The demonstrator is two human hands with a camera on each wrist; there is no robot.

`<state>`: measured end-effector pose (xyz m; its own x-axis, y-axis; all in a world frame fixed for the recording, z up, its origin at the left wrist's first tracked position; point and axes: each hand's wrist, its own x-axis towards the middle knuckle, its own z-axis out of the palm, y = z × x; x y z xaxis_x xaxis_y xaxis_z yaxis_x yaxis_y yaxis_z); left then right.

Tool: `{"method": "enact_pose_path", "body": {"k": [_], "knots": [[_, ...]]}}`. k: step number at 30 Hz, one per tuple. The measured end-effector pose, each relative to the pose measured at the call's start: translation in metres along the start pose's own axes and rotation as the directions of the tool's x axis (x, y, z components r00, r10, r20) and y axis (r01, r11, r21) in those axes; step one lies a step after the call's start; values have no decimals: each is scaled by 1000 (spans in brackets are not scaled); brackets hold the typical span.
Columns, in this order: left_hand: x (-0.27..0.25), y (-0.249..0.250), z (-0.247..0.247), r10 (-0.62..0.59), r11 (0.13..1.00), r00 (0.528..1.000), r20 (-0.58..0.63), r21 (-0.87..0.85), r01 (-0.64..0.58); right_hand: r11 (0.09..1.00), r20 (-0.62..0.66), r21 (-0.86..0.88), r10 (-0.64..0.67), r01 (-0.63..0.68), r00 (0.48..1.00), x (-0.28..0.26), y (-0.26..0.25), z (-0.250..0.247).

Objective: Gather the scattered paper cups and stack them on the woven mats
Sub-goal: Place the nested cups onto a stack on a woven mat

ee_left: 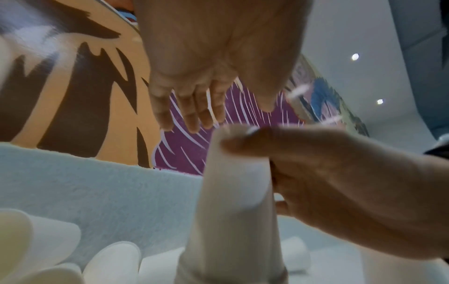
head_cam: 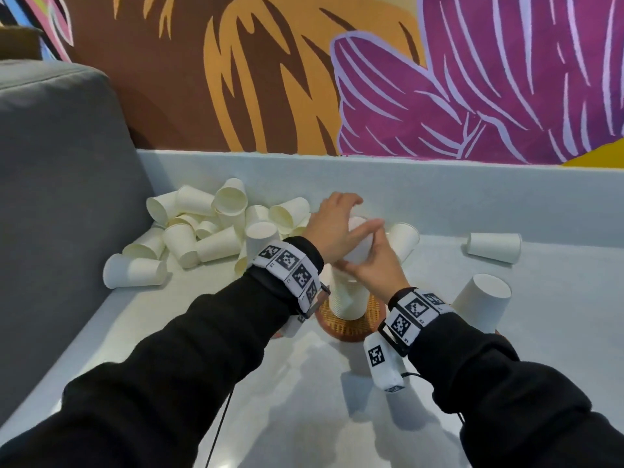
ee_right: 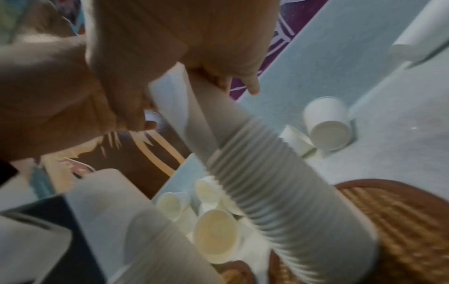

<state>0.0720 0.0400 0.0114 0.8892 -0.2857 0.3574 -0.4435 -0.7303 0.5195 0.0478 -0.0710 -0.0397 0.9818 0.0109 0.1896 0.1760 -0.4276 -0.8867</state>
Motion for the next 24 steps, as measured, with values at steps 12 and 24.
{"method": "enact_pose_path", "body": {"k": [12, 24], "knots": [[-43, -135, -123, -262, 960, 892, -368, -1, 281, 720, -350, -99, -672, 687, 653, -15, -102, 102], [-117, -313, -116, -609, 520, 793, -23, 744, 420, 688, 153, -181, -686, 703, 711, 0, -48, 249]]}}
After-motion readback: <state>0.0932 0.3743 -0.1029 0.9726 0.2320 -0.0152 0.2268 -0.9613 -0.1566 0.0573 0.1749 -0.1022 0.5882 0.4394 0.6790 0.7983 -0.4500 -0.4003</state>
